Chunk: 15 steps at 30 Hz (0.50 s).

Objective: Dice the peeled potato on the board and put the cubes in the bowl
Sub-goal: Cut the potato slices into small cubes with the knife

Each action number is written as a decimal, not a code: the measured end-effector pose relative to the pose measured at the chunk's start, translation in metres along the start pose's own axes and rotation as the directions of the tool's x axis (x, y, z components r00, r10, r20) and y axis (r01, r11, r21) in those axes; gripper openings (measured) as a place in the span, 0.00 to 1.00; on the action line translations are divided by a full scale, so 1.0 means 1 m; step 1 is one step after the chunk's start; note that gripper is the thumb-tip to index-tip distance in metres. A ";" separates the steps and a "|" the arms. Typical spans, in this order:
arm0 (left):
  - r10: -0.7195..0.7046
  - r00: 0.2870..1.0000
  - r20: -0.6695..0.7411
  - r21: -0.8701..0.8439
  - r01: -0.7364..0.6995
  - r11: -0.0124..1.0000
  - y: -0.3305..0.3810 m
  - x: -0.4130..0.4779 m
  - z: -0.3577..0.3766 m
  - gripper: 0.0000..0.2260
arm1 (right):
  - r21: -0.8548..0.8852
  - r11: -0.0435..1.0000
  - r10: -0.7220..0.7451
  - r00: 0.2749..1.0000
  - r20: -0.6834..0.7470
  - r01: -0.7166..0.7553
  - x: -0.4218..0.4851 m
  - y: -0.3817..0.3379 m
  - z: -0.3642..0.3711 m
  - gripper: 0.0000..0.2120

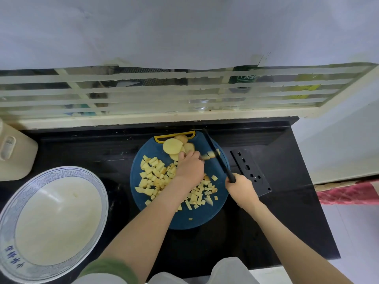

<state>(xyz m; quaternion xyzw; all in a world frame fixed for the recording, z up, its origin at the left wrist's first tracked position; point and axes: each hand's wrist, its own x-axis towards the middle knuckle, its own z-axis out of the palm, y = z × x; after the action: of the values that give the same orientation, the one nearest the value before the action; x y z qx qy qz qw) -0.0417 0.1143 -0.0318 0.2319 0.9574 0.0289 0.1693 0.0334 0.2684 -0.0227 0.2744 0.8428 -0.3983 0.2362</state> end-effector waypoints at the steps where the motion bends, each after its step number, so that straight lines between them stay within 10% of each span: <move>1: -0.008 1.000 -0.023 -0.030 0.007 1.000 0.000 -0.002 0.002 0.20 | 0.014 1.000 0.001 1.000 -0.027 -0.001 -0.002 0.001 -0.005 0.10; 8: -0.169 0.985 -0.027 -0.243 0.157 0.957 0.004 0.015 -0.004 0.21 | -0.129 0.991 -0.031 0.998 -0.060 0.023 0.001 0.002 -0.022 0.11; 15: 0.003 1.000 0.011 -0.194 0.000 0.981 0.006 0.042 -0.001 0.21 | -0.082 0.996 -0.028 0.999 -0.033 0.025 0.005 0.007 -0.014 0.09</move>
<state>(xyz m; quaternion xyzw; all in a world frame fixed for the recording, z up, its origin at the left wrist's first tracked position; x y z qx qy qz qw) -0.0745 0.1389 -0.0427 0.2152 0.9489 0.1208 0.1965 0.0317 0.2846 -0.0214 0.2599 0.8659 -0.3619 0.2275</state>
